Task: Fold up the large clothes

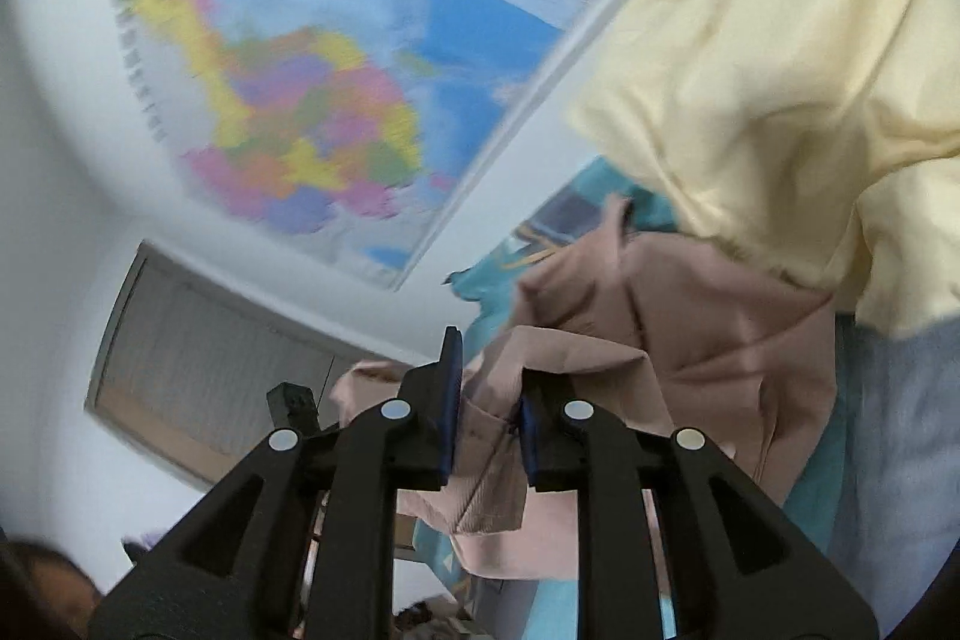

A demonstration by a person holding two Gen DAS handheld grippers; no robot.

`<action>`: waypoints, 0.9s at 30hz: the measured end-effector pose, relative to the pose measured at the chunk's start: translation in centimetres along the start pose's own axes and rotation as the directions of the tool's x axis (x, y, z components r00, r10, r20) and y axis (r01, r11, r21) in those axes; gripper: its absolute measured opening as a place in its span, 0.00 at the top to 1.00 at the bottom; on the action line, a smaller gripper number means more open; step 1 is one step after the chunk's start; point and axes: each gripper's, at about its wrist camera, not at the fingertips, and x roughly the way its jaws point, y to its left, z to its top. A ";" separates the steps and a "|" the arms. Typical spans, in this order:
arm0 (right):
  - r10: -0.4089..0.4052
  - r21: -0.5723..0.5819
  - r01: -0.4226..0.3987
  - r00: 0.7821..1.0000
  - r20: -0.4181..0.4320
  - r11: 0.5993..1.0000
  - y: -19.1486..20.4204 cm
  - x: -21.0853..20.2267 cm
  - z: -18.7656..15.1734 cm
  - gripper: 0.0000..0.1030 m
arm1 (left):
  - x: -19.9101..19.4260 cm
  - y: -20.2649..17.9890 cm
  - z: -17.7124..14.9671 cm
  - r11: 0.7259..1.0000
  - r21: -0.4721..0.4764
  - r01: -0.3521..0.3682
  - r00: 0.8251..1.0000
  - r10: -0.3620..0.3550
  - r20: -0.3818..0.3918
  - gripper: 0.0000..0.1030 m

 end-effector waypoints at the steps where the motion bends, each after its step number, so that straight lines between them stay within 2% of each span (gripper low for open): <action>1: -0.028 0.030 0.028 1.000 0.002 0.999 -1.0 0.8 0.7 0.81 | 1.5 0.4 0.6 1.000 -0.013 -0.018 1.000 0.017 -0.025 0.97; 4: -0.127 0.067 0.128 0.992 -0.022 0.990 -3.5 3.1 2.2 0.78 | 5.2 1.5 1.7 0.998 -0.034 -0.049 0.995 0.045 -0.088 0.96; 7: -0.160 0.100 0.163 0.986 -0.037 0.981 -5.0 4.4 2.8 0.73 | 7.9 2.4 2.4 0.995 -0.050 -0.081 0.988 0.074 -0.135 0.92; 9: -0.165 0.076 0.167 0.986 -0.032 0.983 -4.7 4.4 3.0 0.60 | 8.7 3.1 2.4 0.995 -0.075 -0.070 0.985 0.057 -0.163 0.91; 10: -0.168 0.056 0.169 0.986 -0.022 0.984 -4.1 4.2 3.0 0.47 | 8.7 3.3 2.3 0.995 -0.081 -0.062 0.985 0.048 -0.167 0.89; 11: -0.183 0.008 0.183 0.983 -0.003 0.983 -3.1 3.7 2.8 0.37 | 8.4 3.4 2.1 0.996 -0.079 -0.053 0.986 0.039 -0.162 0.86; 12: -0.206 -0.059 0.207 0.978 0.024 0.977 -1.8 2.9 2.5 0.32 | 7.7 3.5 1.8 0.997 -0.068 -0.048 0.988 0.037 -0.150 0.76; 13: -0.216 -0.108 0.220 0.975 0.044 0.970 -0.8 2.4 2.1 0.26 | 6.8 3.4 1.4 0.998 -0.054 -0.030 0.991 0.023 -0.130 0.59; 14: -0.226 -0.176 0.234 0.972 0.066 0.956 0.6 1.7 1.3 0.26 | 5.3 3.3 1.0 0.999 -0.029 -0.028 0.997 0.026 -0.078 0.48; 15: -0.236 -0.244 0.248 0.969 0.078 0.938 1.9 1.1 0.4 0.26 | 4.1 2.9 0.5 0.999 -0.007 -0.040 0.999 0.040 -0.029 0.31; 17: -0.264 -0.366 0.278 0.960 0.088 0.888 4.0 0.7 -1.5 0.25 | 1.4 1.9 -0.7 0.997 0.063 -0.055 0.997 0.051 0.061 0.28; 18: -0.282 -0.461 0.281 0.957 0.068 0.842 5.3 1.3 -3.1 0.25 | 0.3 1.3 -1.5 0.993 0.106 -0.042 0.996 0.033 0.088 0.26; 19: -0.302 -0.507 0.287 0.952 0.053 0.813 6.0 2.0 -3.9 0.25 | -0.2 0.6 -2.1 0.988 0.146 -0.044 0.995 0.030 0.096 0.23; 20: -0.337 -0.566 0.298 0.941 0.038 0.769 6.7 3.3 -5.2 0.23 | -0.1 -0.2 -2.6 0.981 0.184 -0.063 0.994 0.046 0.096 0.23; 21: -0.368 -0.618 0.299 0.930 0.017 0.727 7.1 5.0 -6.3 0.21 | 0.5 -1.5 -3.3 0.962 0.247 -0.115 0.991 0.094 0.094 0.22; 22: -0.388 -0.649 0.298 0.922 0.005 0.700 7.3 6.3 -7.1 0.20 | 1.1 -2.2 -3.6 0.950 0.278 -0.141 0.989 0.121 0.089 0.22; 23: -0.407 -0.674 0.296 0.913 -0.008 0.677 7.3 7.8 -7.8 0.20 | 2.1 -2.7 -3.8 0.939 0.304 -0.161 0.987 0.146 0.073 0.22; 25: -0.443 -0.703 0.281 0.895 -0.054 0.653 6.8 11.1 -8.9 0.20 | 4.7 -3.1 -3.6 0.936 0.309 -0.170 0.985 0.173 0.017 0.24; 27: -0.501 -0.733 0.303 0.863 -0.059 0.609 6.0 14.1 -9.6 0.20 | 7.2 -2.9 -3.1 0.933 0.297 -0.204 0.976 0.219 -0.017 0.33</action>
